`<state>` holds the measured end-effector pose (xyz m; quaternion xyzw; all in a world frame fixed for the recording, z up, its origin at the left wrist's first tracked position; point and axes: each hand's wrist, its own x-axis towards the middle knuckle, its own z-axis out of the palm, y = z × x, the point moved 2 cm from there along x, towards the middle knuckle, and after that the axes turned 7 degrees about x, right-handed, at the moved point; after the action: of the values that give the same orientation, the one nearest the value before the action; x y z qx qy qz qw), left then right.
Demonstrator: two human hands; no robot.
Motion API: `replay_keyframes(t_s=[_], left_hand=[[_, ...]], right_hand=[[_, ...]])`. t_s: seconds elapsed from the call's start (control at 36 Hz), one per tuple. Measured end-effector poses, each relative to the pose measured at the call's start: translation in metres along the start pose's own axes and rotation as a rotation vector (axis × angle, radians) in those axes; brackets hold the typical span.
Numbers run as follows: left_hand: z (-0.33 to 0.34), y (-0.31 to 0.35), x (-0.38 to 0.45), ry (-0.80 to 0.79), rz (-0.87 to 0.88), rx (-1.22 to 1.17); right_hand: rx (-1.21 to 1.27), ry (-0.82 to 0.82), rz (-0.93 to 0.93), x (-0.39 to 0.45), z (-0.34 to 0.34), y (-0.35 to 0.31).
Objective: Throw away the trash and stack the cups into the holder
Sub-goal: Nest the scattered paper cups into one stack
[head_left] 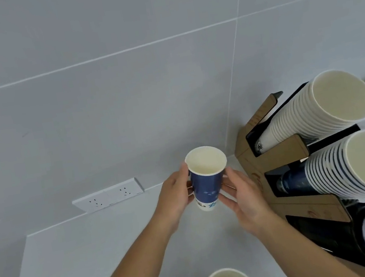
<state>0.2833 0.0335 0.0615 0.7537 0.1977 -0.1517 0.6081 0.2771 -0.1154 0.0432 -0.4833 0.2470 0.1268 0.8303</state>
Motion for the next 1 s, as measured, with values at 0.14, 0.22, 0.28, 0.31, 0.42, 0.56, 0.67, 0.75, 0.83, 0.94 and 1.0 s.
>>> replay_keyframes(t_s=[0.14,0.22,0.28,0.31,0.42,0.56,0.67,0.75,0.83,0.94,1.0], left_hand=[[-0.006,0.003,-0.023,0.030,-0.023,-0.050],[-0.011,0.011,-0.038,0.041,-0.001,-0.104],[-0.014,0.018,-0.050,0.036,0.029,-0.124],[-0.016,0.022,-0.059,0.034,0.046,-0.125],[-0.024,0.035,-0.087,0.050,0.071,-0.121],[-0.033,0.050,-0.123,0.086,0.121,-0.122],[-0.041,0.058,-0.152,0.115,0.173,-0.148],[-0.046,0.064,-0.171,0.126,0.208,-0.148],[-0.050,0.069,-0.192,0.131,0.241,-0.162],[-0.053,0.073,-0.220,0.142,0.288,-0.178],[-0.053,0.074,-0.231,0.143,0.301,-0.193]], right_hand=[[-0.034,-0.033,-0.027,-0.022,0.002,-0.008],[-0.063,-0.059,-0.065,-0.037,0.005,-0.017],[-0.073,-0.077,-0.090,-0.048,0.006,-0.024],[-0.072,-0.092,-0.107,-0.056,0.008,-0.028],[-0.074,-0.144,-0.165,-0.079,0.012,-0.044],[-0.113,-0.212,-0.243,-0.109,0.019,-0.060],[-0.151,-0.256,-0.284,-0.134,0.024,-0.070],[-0.168,-0.290,-0.304,-0.151,0.027,-0.077],[-0.167,-0.324,-0.328,-0.171,0.028,-0.084],[-0.211,-0.363,-0.380,-0.197,0.028,-0.092],[-0.241,-0.371,-0.404,-0.207,0.028,-0.095]])
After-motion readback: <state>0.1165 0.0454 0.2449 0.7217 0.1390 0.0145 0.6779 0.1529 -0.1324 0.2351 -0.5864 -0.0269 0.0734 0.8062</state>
